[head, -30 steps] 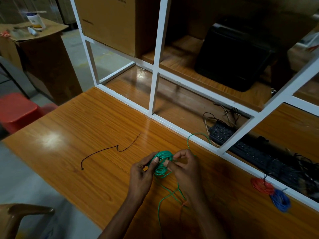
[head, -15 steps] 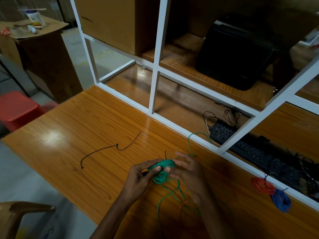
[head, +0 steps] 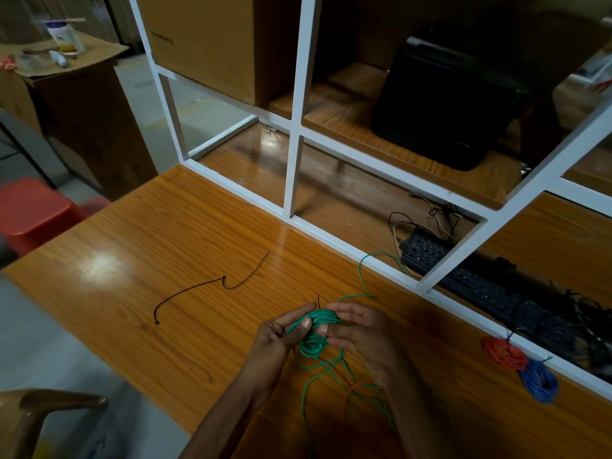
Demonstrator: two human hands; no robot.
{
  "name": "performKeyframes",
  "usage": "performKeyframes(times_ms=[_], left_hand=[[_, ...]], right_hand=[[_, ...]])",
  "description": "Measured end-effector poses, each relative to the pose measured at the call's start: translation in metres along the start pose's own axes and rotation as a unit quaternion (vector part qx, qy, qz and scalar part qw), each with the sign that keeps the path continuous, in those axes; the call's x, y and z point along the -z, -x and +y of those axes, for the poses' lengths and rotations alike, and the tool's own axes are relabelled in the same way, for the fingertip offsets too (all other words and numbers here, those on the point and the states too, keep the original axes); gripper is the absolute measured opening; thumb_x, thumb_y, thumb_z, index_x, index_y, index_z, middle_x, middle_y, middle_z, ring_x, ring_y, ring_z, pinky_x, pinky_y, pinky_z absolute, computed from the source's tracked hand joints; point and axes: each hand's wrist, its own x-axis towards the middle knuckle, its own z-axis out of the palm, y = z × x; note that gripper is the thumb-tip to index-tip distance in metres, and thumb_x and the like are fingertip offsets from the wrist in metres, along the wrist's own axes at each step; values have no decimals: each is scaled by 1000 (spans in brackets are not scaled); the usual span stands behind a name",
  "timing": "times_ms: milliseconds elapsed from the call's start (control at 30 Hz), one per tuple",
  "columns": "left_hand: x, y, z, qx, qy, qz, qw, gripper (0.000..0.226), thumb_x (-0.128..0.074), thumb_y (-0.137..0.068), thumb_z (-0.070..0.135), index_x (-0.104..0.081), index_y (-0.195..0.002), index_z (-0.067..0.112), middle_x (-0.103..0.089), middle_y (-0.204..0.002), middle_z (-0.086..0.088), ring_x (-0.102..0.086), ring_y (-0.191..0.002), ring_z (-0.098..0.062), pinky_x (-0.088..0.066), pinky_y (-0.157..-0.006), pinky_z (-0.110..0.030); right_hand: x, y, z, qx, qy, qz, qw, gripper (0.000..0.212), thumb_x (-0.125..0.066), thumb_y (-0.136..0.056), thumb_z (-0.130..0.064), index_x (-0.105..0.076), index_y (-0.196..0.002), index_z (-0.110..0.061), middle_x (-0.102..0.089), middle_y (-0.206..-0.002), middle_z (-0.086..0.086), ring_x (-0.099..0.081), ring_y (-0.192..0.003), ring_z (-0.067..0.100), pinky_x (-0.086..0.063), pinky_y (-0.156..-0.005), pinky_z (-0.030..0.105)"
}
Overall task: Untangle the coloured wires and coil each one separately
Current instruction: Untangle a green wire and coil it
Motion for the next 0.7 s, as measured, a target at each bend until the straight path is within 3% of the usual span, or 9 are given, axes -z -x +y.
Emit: performKeyframes(times_ms=[100,200,300,400,500,567,633,700], left_hand=[[-2,-4,0,40,48,2,998,35,-64,-97,7,-69,-131,2,-75,-123,-22,-72,-110,-30,-59,-94,-30],[-4,-6,-2,27,36,17,999,32,-66,-95,9,-73,-126,2,-76,-119,-22,-73,-105,-27,-60,-85,-27],[-4,-9,-6,10,38,46,998,30,-69,-92,10,-76,-121,3,-76,-117,-23,-74,-105,-29,-60,-83,-28],[-4,-10,-7,43,86,69,993,29,-66,-96,6,-74,-124,2,-76,-118,-23,-75,-104,-28,-61,-82,-27],[-1,-14,-2,63,133,102,984,29,-63,-97,4,-72,-125,0,-77,-116,-21,-78,-96,-23,-62,-78,-25],[1,-17,2,68,161,117,978,29,-61,-99,3,-70,-126,-1,-77,-115,-20,-79,-91,-20,-63,-73,-25],[3,-19,6,71,191,124,971,29,-58,-101,2,-69,-128,-1,-77,-115,-19,-79,-87,-19,-63,-72,-25],[5,-20,11,69,221,126,965,29,-54,-102,2,-67,-128,-1,-78,-112,-17,-80,-85,-18,-64,-69,-25]], right_hand=[[2,-1,2,4,0,8,1000,44,-83,-75,11,-70,-115,-1,-71,-110,12,-77,-80,11,-60,-66,24],[1,-3,5,2,-1,13,1000,46,-85,-73,9,-71,-114,-4,-72,-113,15,-77,-90,19,-61,-70,28],[-3,-7,9,3,-13,25,1000,49,-86,-72,8,-70,-116,-6,-72,-117,15,-76,-98,24,-62,-73,31],[-5,-10,13,4,-46,27,999,54,-86,-74,7,-66,-122,-8,-72,-119,13,-76,-101,25,-62,-76,32],[-5,-5,11,-5,-84,22,996,38,-79,-86,-2,-65,-121,-8,-76,-114,10,-78,-86,29,-61,-68,27],[-2,-6,16,-11,-63,53,997,31,-75,-91,-10,-67,-120,-11,-76,-113,7,-75,-71,22,-51,-57,22],[-1,-8,25,-26,-24,105,994,41,-80,-88,-21,-64,-125,-19,-73,-117,5,-68,-70,14,-42,-54,23],[-4,-6,33,-73,15,146,986,65,-90,-73,-41,-55,-127,-31,-68,-118,0,-65,-79,12,-45,-55,26]])
